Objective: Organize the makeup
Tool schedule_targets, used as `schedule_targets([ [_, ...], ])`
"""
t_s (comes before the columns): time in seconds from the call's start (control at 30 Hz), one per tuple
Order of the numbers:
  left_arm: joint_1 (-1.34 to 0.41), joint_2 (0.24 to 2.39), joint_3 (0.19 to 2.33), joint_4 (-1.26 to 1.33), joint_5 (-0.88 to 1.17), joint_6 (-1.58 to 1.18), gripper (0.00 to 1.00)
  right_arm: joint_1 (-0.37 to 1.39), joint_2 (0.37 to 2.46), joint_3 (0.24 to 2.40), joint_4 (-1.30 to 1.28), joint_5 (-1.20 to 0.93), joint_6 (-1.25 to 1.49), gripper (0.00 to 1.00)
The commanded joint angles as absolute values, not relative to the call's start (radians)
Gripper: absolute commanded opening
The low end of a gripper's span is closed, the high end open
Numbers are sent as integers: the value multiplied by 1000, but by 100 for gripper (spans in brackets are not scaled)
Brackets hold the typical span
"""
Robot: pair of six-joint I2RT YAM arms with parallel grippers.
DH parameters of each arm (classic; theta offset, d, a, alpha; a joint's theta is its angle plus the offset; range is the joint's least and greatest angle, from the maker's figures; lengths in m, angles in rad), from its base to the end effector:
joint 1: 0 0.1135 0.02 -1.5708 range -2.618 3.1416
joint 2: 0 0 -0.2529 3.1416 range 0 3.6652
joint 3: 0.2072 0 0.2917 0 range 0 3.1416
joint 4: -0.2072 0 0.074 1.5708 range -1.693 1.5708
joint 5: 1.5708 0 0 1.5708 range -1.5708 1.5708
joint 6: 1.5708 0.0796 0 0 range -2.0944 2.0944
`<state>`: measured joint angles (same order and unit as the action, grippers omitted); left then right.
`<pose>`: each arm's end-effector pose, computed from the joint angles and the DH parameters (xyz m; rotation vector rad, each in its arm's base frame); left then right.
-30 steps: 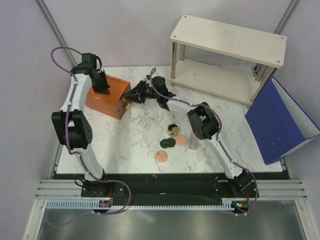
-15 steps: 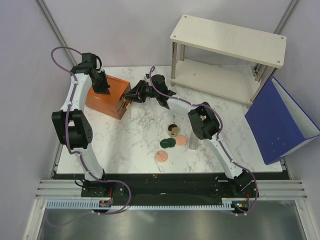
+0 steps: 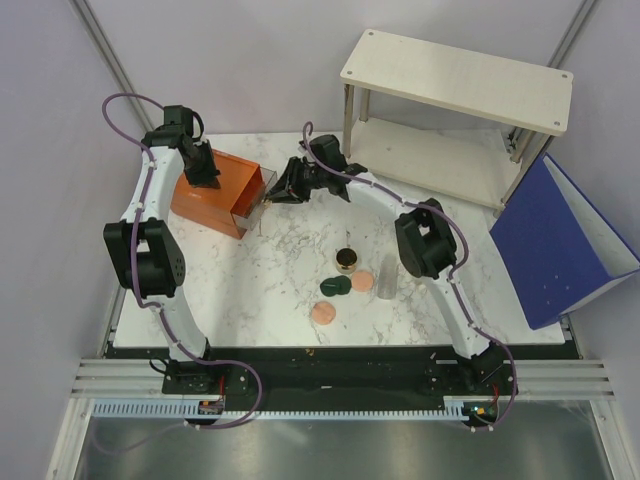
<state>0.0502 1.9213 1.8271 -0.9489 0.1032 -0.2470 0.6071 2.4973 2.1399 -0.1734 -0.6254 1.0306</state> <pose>0.4736 0.0156 0.2516 -0.3516 2.5957 -0.2041 0.4909 0.3977 0.1516 0.0701 2.4418 1.5349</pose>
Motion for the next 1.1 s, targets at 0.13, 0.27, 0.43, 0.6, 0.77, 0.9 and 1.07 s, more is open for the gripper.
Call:
schedule_targets([
  [0.13, 48, 1990, 1807, -1022, 91, -265, 2, 548, 2332, 1964, -472, -525, 805, 0],
  [0.27, 46, 1997, 1809, -1020, 87, -264, 2, 537, 2281, 1893, -483, -509, 790, 0],
  [0.43, 46, 2005, 1819, -1022, 84, -255, 2, 522, 2258, 1896, -561, -465, 747, 0],
  [0.6, 46, 2014, 1830, -1023, 87, -253, 2, 520, 2230, 1864, -603, -433, 730, 0],
  [0.77, 46, 2020, 1833, -1029, 83, -245, 2, 518, 2220, 1865, -637, -407, 718, 0],
  [0.9, 46, 2022, 1836, -1029, 80, -241, 2, 520, 2201, 1853, -650, -393, 703, 0],
  [1.07, 48, 2023, 1841, -1035, 71, -232, 2, 518, 2191, 1842, -689, -371, 680, 0],
])
